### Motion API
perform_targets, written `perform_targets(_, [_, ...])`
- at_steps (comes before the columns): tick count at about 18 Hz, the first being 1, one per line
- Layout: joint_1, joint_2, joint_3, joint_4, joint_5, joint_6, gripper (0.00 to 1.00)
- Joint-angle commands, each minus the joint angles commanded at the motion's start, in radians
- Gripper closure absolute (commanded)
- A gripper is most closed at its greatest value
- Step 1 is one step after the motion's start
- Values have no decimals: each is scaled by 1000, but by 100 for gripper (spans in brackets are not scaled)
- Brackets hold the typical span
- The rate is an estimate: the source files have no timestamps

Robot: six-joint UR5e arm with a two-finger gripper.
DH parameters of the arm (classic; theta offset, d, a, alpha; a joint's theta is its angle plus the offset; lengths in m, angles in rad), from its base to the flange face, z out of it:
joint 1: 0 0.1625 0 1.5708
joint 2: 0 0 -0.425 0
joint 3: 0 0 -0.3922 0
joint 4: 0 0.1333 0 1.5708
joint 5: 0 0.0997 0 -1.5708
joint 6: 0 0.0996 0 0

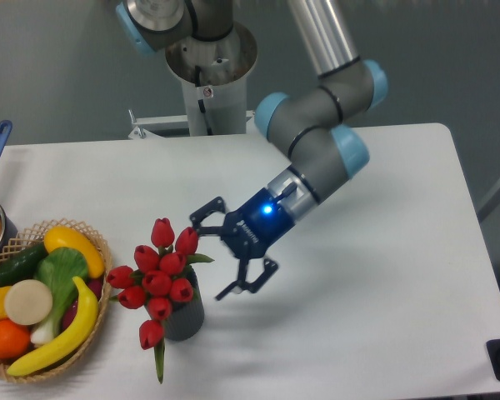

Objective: Insert the flowers into the vase
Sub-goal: 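Open the gripper to release the tulips and pull it back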

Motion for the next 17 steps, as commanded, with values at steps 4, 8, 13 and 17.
perform_targets(4, [97, 86, 14, 0, 167, 11, 0])
perform_targets(8, [175, 176, 37, -5, 414, 11, 0])
perform_targets(13, [186, 282, 45, -66, 678, 79, 0])
perform_targets(17, [203, 325, 48, -192, 815, 268, 0])
